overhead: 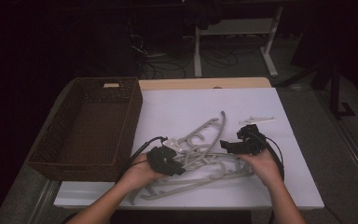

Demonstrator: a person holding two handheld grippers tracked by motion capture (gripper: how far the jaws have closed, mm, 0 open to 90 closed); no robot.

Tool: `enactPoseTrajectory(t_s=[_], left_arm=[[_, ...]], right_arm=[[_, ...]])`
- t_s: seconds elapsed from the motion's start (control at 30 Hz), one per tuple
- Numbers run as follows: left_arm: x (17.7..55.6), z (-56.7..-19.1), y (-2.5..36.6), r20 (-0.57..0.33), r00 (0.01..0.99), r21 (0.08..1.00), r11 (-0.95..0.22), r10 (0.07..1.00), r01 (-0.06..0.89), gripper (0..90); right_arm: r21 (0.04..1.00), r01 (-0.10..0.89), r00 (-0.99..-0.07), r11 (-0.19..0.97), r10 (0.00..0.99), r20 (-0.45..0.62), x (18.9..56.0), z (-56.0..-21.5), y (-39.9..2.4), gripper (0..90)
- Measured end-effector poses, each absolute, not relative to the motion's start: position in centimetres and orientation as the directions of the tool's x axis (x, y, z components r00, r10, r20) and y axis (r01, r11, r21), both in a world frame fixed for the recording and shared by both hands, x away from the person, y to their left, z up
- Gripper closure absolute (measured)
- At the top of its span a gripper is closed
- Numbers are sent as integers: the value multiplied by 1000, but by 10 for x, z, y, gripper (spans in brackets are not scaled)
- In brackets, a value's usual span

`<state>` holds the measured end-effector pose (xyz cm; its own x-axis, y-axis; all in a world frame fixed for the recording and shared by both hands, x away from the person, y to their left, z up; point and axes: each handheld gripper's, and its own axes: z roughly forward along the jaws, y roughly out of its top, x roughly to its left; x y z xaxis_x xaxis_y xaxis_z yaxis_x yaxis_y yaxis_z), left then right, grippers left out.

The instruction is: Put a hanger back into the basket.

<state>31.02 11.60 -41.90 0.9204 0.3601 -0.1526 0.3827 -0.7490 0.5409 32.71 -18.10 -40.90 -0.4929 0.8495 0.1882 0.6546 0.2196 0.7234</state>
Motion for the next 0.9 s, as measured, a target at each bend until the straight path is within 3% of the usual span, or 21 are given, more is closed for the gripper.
enactPoseTrajectory(t_s=[0.33, 0.53, 0.67, 0.9], left_arm=[[316, -414, 111, -146, 901, 551, -723, 409, 417, 822], [331, -409, 84, -155, 882, 567, -691, 445, 448, 821], [345, -416, 61, -208, 851, 572, -646, 483, 506, 820], [347, -427, 27, -227, 852, 568, -646, 472, 510, 776]], right_arm=[[746, 634, -495, 205, 848, 188, 323, -403, -186, 199], [776, 602, -499, 186, 847, 184, 318, -391, -195, 199], [793, 585, -499, 172, 847, 184, 313, -387, -205, 196], [802, 576, -491, 155, 851, 188, 309, -384, -215, 196]])
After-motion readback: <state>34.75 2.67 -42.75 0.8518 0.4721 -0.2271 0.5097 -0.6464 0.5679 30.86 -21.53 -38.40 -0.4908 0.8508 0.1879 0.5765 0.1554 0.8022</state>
